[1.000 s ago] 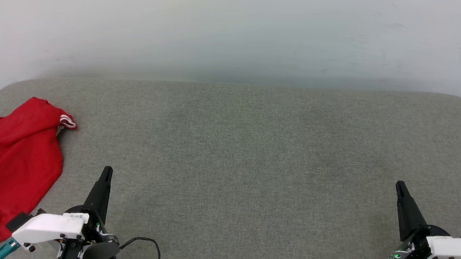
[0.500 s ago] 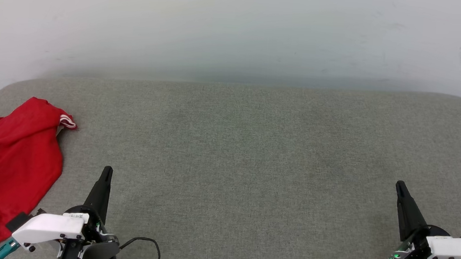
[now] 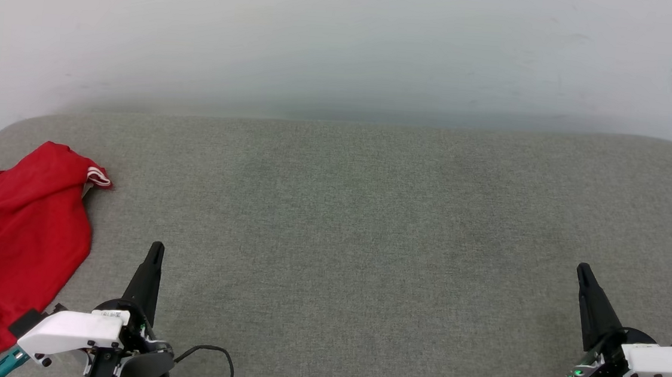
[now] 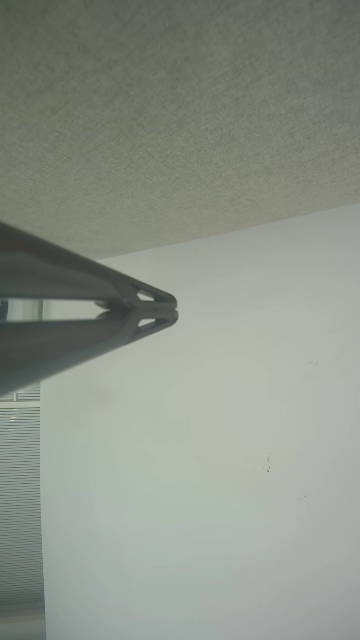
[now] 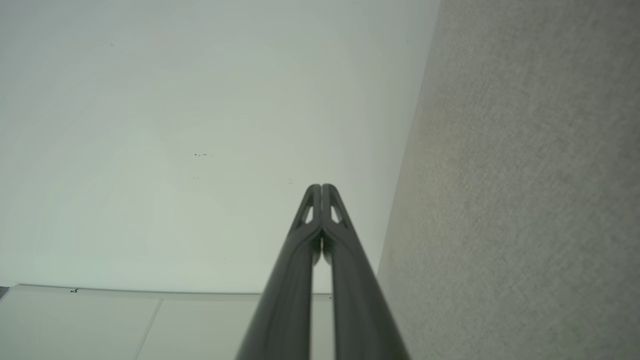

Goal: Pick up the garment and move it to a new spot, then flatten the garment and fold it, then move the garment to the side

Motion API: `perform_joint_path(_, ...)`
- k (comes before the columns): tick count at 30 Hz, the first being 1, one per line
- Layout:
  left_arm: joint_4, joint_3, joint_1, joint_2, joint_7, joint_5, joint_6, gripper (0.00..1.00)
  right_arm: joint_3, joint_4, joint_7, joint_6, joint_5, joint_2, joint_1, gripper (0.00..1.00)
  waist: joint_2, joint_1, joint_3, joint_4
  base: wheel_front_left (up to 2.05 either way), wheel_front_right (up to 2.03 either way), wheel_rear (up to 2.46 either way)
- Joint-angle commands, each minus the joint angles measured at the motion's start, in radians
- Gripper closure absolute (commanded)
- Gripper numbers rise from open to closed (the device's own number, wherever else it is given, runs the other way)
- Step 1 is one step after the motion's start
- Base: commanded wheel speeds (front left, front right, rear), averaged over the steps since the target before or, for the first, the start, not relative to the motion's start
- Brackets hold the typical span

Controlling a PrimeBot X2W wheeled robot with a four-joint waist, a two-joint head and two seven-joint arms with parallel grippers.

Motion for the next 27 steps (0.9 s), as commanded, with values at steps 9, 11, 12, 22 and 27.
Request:
perform_joint_path(9, 0.0, 0.002, -0.008, -0.001, 0.001, 0.001, -0.003, 1.0, 0.001, 0.001, 0.001, 0.0, 0.004, 0.004, -0.011, 1.0, 0.0, 0.0, 0.0, 0.0, 0.0, 0.0, 0.0)
perform_joint_path(11, 0.0, 0.002, -0.008, -0.001, 0.001, 0.001, -0.003, 1.0, 0.001, 0.001, 0.001, 0.0, 0.004, 0.004, -0.011, 1.0, 0.0, 0.0, 0.0, 0.0, 0.0, 0.0, 0.0)
perform_joint_path(12, 0.0, 0.002, -0.008, -0.001, 0.001, 0.001, -0.003, 1.0, 0.001, 0.001, 0.001, 0.0, 0.004, 0.004, -0.011, 1.0, 0.0, 0.0, 0.0, 0.0, 0.0, 0.0, 0.0)
perform_joint_path(22, 0.019, -0.007, 0.024, -0.003, -0.008, 0.004, 0.001, 0.0, 0.006, 0.019, -0.007, 0.0, -0.003, 0.0, 0.024, 0.0, 0.0, 0.0, 0.001, 0.0, 0.0, 0.0, 0.0)
perform_joint_path(27, -0.001, -0.015, 0.039, -0.003, -0.034, 0.019, 0.001, 0.0, 0.025, 0.003, -0.033, 0.0, -0.018, 0.0, 0.035, 0.0, 0.0, 0.0, 0.001, -0.001, 0.0, 0.0, 0.0)
